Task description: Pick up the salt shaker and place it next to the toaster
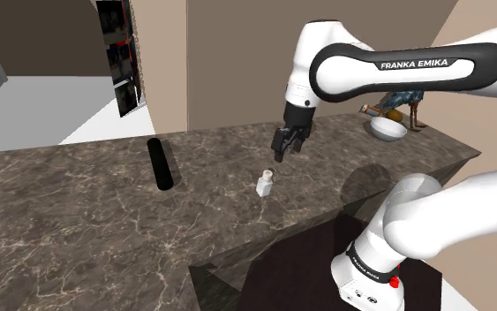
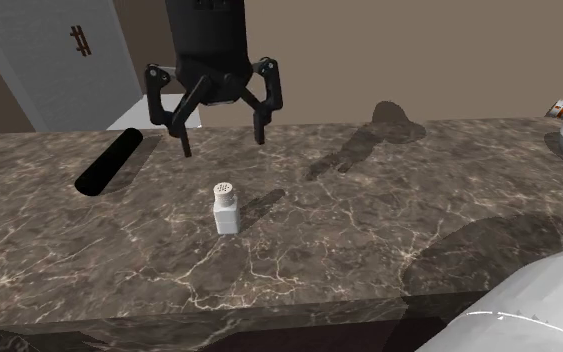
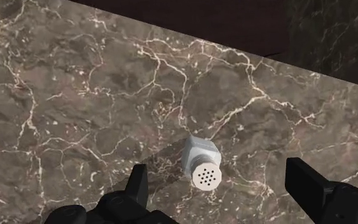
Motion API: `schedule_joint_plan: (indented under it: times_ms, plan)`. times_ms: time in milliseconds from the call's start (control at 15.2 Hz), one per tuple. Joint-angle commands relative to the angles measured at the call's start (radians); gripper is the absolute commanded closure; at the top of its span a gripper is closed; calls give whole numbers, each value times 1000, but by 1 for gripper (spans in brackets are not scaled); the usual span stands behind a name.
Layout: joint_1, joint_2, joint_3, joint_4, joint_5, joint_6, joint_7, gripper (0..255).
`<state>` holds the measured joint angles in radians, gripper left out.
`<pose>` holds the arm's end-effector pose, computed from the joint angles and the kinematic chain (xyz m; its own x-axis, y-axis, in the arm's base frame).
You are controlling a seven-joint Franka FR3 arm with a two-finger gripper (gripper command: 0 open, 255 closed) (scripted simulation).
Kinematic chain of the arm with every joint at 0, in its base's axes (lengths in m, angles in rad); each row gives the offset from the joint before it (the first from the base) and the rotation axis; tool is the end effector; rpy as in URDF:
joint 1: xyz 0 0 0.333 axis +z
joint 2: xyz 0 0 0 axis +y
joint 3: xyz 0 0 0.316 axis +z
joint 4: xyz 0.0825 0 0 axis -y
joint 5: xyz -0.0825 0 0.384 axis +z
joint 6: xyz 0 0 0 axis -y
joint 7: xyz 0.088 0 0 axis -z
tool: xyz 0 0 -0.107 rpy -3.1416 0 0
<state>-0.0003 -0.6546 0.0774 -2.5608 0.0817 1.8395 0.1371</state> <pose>0.3423 0.0341 0.4721 0.9924 -0.1008 -0.0713 -0.1025 -0.9945 -0.0205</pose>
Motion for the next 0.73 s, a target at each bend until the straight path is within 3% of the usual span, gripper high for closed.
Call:
schedule_joint_plan:
  times_ms: [0,264,660]
  plan:
    - [-3,50,14,-26,-1,97,15,0]
    - [-16,175,38,-49,-12,279,45,0]
    - [-16,212,42,-92,-11,359,46,0]
